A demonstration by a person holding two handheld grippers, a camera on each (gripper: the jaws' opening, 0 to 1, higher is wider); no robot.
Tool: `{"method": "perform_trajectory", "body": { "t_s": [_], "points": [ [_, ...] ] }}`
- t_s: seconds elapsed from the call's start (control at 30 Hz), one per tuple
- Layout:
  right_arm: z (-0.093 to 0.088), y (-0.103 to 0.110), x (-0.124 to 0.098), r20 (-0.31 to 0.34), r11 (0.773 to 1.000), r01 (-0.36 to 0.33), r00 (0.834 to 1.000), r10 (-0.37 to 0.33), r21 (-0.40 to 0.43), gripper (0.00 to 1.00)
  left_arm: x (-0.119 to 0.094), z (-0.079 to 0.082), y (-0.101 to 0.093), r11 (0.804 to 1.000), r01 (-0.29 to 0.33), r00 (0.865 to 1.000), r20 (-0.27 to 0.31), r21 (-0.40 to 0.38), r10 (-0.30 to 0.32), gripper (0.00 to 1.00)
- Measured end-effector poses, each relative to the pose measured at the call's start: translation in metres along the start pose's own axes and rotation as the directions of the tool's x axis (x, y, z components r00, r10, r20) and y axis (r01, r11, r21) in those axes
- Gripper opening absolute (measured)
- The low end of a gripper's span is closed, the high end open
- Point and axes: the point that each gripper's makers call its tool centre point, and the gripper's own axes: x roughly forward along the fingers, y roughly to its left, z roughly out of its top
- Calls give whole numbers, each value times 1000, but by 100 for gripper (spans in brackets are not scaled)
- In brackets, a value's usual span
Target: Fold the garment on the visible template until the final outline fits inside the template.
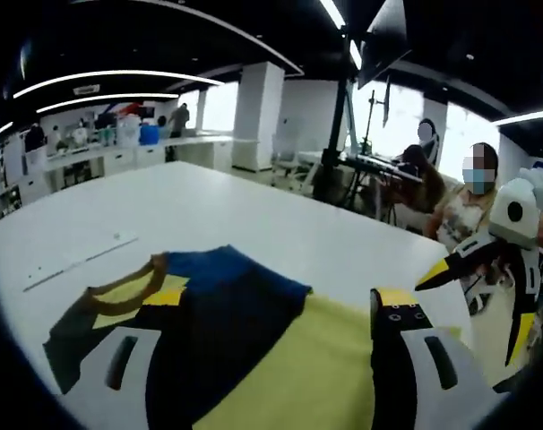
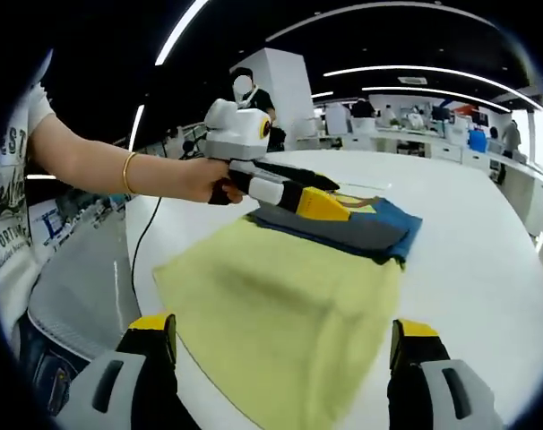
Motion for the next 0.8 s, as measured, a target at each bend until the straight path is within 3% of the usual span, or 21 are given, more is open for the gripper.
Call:
{"method": "perform_trajectory", "body": {
  "t_s": [0.4,0.8],
  "points": [
    [-1,1,-1,-35,998,-19,999,17,-58,99,-52,-17,5,1000,-18,1000,10,1,18,96],
    [-1,9,0,-70,992,-54,996,46,-112,99,-111,-39,6,999,-36,999,15,-8,36,98]
  ]
}}
